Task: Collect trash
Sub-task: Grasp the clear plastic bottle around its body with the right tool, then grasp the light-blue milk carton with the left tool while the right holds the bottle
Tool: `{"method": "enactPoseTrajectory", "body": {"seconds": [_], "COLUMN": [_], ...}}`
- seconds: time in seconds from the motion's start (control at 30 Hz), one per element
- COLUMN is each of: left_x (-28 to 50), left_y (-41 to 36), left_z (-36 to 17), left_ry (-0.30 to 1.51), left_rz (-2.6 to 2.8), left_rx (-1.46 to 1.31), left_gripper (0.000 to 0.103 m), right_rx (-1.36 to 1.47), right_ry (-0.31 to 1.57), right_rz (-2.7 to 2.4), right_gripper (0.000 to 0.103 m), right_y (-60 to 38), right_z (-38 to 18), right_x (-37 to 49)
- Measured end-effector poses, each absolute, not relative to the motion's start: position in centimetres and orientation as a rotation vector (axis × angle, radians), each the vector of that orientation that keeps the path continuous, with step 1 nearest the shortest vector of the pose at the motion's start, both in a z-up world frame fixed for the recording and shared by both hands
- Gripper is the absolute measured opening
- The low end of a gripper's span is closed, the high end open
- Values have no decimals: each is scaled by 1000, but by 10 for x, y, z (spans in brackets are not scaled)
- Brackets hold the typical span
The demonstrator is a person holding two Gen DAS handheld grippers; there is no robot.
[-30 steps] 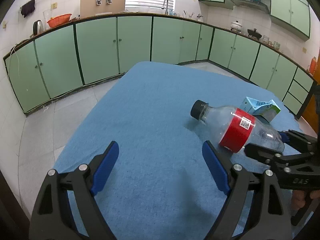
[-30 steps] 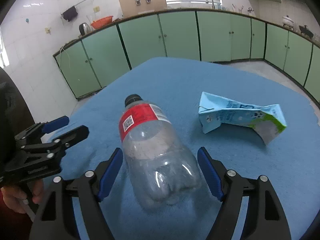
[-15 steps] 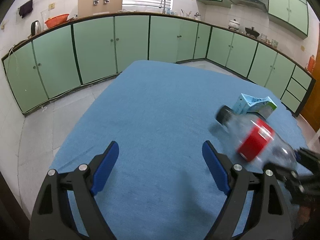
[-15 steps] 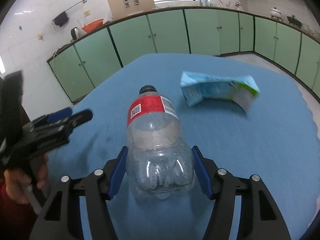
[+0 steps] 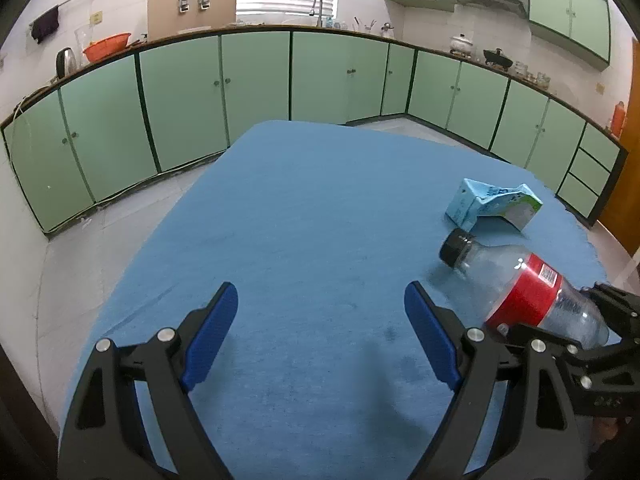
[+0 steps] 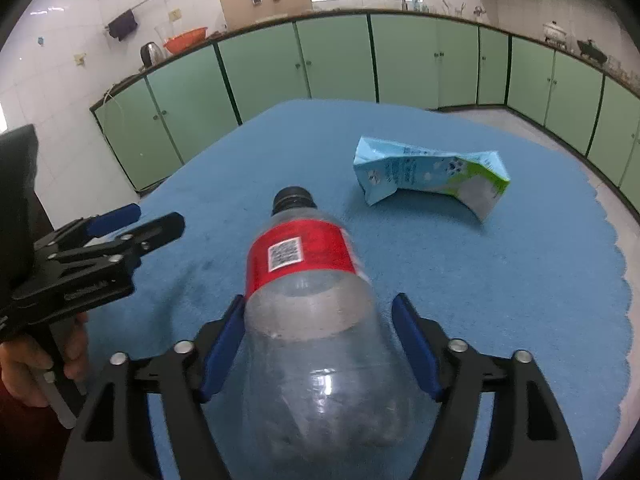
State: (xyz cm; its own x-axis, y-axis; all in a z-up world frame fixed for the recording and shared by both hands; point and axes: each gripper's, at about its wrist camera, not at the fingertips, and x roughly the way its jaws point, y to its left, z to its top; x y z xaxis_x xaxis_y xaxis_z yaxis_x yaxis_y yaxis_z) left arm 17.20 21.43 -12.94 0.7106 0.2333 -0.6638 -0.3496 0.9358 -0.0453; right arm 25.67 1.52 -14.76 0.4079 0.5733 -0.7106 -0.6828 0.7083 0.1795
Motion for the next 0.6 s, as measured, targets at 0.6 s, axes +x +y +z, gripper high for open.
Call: {"method": "enactPoseTrajectory", "body": {"seconds": [0.6], "left_x": [228], "left_y": [160], "left_z": [-138], "left_ry": [745], "left_rz": [152], "left_rx": [-180], "left_gripper": [82], "right_rx": [5], "right_ry": [835], "right_rz": [537], "right_gripper": [62], "right_y": [-89], "right_z": [-145], "right_x": [240]}}
